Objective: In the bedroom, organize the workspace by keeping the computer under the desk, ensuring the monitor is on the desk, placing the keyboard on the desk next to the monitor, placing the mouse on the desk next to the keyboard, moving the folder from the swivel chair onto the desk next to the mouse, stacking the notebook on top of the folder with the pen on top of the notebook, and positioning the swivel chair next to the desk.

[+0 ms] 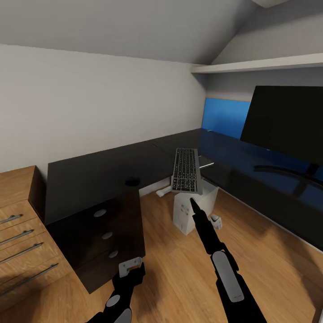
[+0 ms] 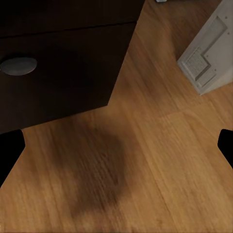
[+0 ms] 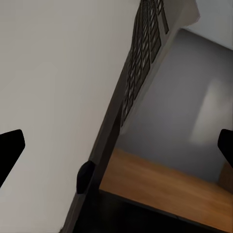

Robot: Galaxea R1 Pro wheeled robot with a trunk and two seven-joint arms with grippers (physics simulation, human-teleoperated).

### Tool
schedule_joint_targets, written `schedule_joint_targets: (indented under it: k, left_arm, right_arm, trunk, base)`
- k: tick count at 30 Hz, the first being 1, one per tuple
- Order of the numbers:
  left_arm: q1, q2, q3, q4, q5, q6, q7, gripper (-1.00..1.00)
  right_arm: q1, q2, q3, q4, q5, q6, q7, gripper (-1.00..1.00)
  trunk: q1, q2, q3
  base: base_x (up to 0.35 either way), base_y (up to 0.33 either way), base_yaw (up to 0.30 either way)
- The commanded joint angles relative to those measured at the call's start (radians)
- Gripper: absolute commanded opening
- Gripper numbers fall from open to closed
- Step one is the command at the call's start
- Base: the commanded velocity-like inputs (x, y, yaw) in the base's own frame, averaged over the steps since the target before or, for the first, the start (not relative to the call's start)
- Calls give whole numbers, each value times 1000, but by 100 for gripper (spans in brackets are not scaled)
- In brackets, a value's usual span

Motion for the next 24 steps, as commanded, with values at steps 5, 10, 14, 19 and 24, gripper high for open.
schedule_joint_targets:
  k: [5,10,14,19,24]
  left_arm:
    - [-1,2,-5,-1,11,-9,5,100]
    - [-1,2,-5,0,11,-9,5,100]
    - [-1,6,-3,-1,11,-9,5,100]
    - [-1,3,-5,18,10,-10,5,100]
    - [-1,2,-5,22,10,-10,5,100]
  right_arm:
    - [0,0,-4,-13,-10,6,4,100]
    - [0,-1,-5,-46,-10,6,4,100]
    - [0,-1,-5,-53,-9,5,3,100]
    - [0,-1,-6,-56,-9,4,2,100]
    - [0,-4,-21,-54,-8,4,1,100]
  trunk:
    - [0,0,-1]
    - [0,0,-1]
    - [0,0,-1]
    - [0,0,-1]
    - [0,0,-1]
  base:
    - [0,0,0]
    - [0,0,0]
    - [0,0,0]
    - [22,0,0]
    - [109,0,0]
